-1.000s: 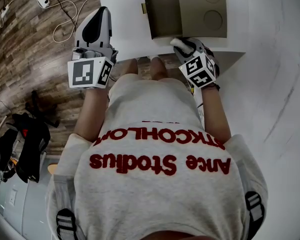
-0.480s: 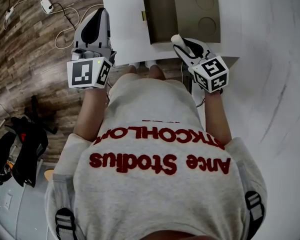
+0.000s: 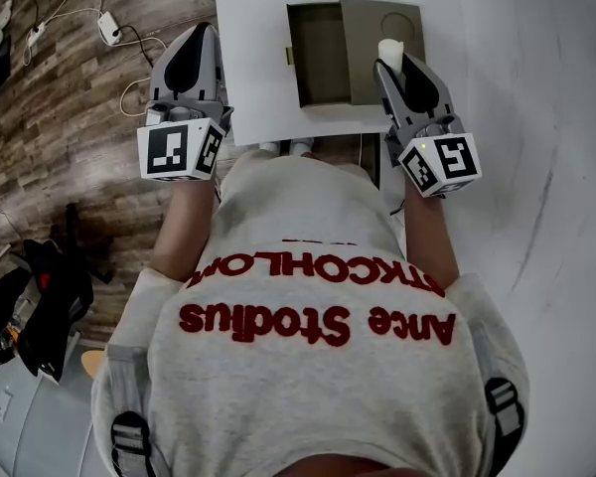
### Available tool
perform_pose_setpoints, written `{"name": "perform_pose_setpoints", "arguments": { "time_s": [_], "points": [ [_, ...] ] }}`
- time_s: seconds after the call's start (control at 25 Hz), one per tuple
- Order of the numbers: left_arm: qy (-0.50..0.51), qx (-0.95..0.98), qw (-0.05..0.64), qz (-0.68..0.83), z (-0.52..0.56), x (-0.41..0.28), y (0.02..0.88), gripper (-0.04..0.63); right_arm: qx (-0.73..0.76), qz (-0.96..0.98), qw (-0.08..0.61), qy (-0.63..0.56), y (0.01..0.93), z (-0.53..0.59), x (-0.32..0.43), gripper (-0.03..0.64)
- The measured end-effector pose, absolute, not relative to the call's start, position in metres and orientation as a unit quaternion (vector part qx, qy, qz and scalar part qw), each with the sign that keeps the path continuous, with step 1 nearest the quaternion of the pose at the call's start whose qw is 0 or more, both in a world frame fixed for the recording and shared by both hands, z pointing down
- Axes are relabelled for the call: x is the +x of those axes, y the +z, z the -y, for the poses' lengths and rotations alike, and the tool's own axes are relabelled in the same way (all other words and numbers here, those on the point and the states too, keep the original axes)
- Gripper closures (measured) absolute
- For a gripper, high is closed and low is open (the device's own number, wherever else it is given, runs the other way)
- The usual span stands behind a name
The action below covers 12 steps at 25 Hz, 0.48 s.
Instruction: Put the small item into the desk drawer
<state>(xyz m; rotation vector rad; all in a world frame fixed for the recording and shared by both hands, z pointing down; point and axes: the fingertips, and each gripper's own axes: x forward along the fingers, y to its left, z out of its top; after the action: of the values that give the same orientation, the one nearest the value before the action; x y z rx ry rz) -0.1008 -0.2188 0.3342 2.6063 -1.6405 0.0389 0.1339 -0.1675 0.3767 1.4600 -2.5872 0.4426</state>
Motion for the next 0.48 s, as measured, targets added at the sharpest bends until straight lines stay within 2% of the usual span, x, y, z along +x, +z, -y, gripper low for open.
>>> {"name": "perform_pose_setpoints", "arguments": {
  "time_s": [0.2, 0.48],
  "points": [
    [0.002, 0.843, 0.012, 0.538, 0.227, -0.104, 0.318, 0.588, 0.511, 0.854, 0.005, 0.097, 0.328, 0.186, 0.142, 0.48],
    [-0.014, 0.839, -0.015, 0.544, 0.238, -0.109, 0.295, 0.588, 0.525, 0.849, -0.032, 0.047, 0.284, 0.201, 0.147, 0.48]
  ]
}}
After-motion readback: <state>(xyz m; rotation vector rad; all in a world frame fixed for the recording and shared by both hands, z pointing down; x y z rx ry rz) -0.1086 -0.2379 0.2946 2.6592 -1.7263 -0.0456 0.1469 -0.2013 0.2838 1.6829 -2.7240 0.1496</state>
